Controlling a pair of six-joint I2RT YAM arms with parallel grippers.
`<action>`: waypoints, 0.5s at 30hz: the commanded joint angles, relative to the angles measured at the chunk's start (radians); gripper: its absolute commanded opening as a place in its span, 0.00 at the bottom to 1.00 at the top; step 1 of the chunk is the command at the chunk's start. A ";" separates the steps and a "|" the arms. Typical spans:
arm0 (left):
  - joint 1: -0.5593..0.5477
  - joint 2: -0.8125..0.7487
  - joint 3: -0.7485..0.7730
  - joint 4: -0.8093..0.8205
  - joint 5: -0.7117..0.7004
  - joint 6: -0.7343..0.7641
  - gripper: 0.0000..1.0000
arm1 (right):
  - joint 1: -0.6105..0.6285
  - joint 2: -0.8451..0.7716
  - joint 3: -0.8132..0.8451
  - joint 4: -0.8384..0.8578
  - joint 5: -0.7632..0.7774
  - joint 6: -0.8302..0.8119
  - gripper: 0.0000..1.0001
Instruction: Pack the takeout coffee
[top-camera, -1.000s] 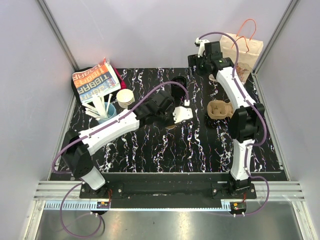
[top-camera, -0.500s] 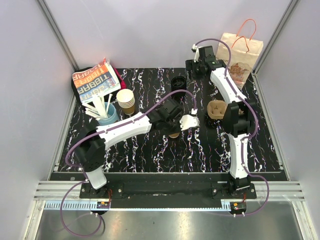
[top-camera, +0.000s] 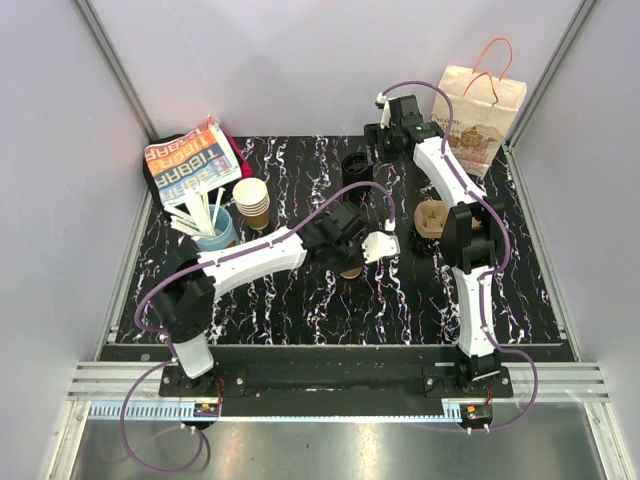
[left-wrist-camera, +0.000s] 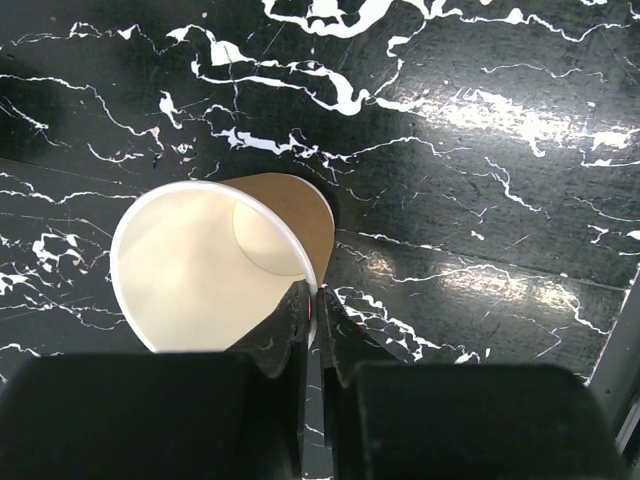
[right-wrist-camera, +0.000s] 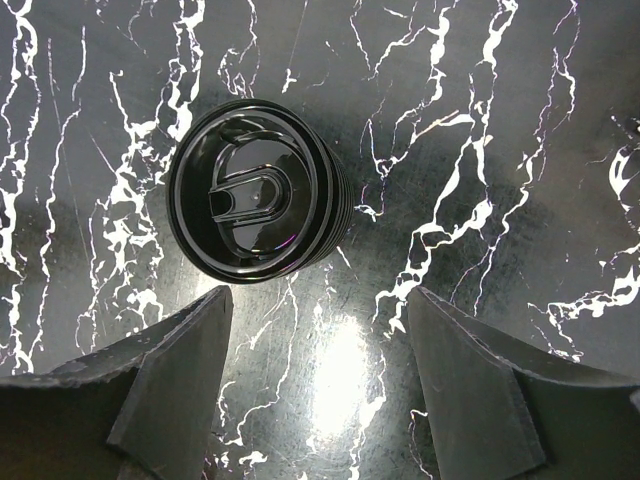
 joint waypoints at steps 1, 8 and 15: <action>-0.015 0.006 -0.009 0.047 -0.008 -0.006 0.09 | 0.006 0.008 0.032 0.008 0.002 0.011 0.77; -0.018 -0.002 -0.014 0.044 -0.004 -0.003 0.21 | 0.006 0.003 0.018 0.008 -0.001 0.012 0.76; -0.020 -0.011 -0.017 0.040 -0.002 0.004 0.41 | 0.006 0.007 0.011 0.008 0.005 0.006 0.76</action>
